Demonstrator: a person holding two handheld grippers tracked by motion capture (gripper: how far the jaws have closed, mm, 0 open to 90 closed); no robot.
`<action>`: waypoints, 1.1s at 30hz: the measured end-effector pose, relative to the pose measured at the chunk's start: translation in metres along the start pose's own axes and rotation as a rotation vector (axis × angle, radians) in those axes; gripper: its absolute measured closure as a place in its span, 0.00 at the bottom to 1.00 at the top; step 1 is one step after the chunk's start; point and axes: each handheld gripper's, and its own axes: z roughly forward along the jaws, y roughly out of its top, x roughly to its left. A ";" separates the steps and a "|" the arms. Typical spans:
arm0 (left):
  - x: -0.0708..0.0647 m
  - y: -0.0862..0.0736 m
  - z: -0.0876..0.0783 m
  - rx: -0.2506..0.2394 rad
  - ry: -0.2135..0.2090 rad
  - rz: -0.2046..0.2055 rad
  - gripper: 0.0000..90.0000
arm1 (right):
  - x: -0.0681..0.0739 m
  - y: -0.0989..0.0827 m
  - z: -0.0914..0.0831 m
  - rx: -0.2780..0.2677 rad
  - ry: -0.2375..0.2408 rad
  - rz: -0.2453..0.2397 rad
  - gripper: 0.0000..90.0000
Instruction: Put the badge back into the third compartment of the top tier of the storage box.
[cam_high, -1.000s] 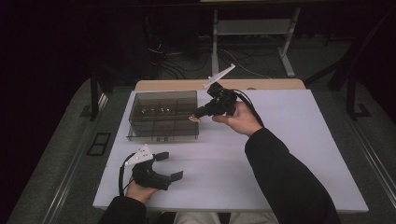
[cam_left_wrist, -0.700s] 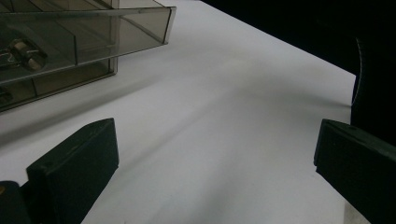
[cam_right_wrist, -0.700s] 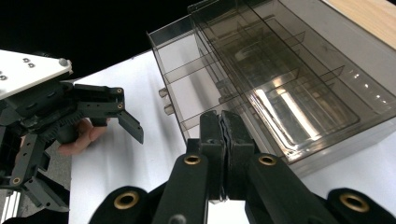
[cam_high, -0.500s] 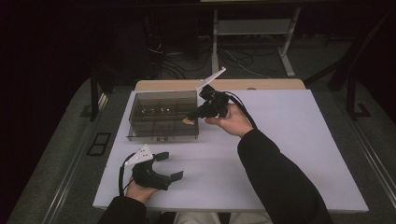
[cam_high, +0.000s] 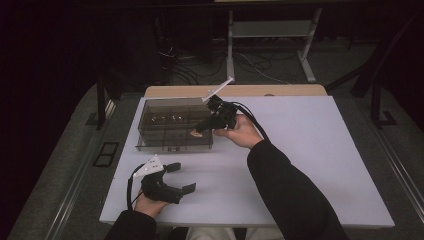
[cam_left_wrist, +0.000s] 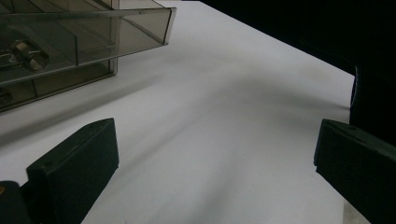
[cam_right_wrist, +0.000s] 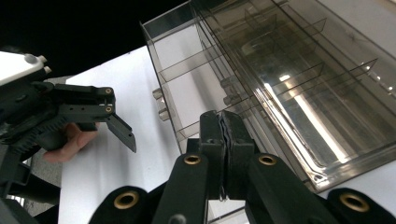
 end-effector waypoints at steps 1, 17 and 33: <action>0.000 0.000 0.000 -0.001 0.000 0.000 0.00 | 0.000 0.000 0.002 0.001 0.002 0.000 0.97; 0.000 0.000 0.000 0.003 -0.003 0.001 0.00 | -0.008 -0.007 0.020 0.018 0.015 0.030 0.97; 0.000 0.000 0.001 0.006 -0.004 0.002 0.00 | -0.008 -0.013 0.025 0.027 0.016 0.030 0.92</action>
